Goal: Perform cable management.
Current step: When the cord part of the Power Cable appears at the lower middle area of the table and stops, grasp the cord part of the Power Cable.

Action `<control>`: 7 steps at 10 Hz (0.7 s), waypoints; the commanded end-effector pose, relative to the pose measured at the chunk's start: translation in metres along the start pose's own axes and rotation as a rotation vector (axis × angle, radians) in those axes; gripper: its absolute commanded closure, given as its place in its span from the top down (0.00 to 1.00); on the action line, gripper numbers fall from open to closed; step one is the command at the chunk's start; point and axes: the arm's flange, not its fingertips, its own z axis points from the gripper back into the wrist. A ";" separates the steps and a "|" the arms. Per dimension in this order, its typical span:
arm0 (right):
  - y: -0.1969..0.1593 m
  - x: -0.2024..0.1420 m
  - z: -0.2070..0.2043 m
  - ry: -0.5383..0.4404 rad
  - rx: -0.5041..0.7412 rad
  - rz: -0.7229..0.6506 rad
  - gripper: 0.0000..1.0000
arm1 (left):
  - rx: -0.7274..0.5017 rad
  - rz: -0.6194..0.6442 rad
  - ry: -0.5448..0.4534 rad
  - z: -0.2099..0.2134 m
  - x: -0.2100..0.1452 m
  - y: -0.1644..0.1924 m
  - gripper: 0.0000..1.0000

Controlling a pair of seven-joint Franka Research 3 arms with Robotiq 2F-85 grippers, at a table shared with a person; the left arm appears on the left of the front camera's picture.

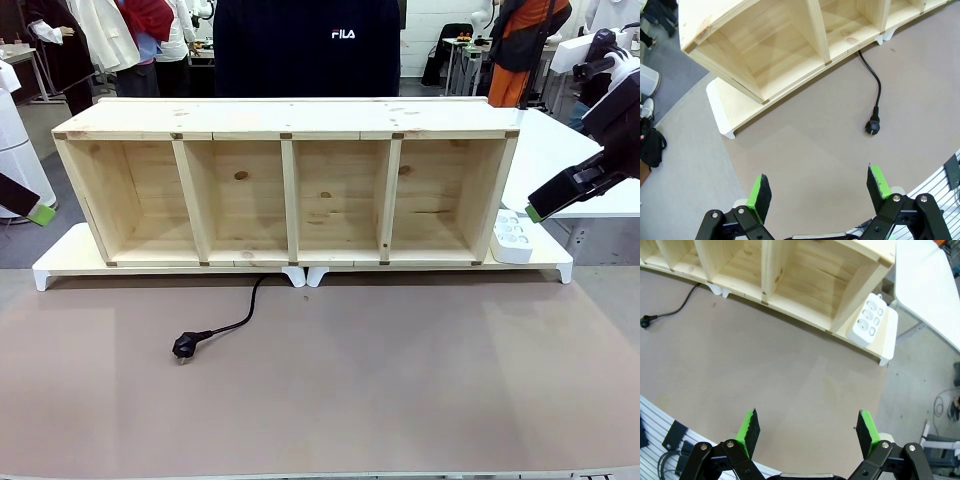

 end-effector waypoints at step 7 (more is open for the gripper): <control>0.000 0.000 -0.001 0.000 0.000 -0.001 1.00 | -0.002 -0.003 -0.005 0.000 0.001 -0.001 1.00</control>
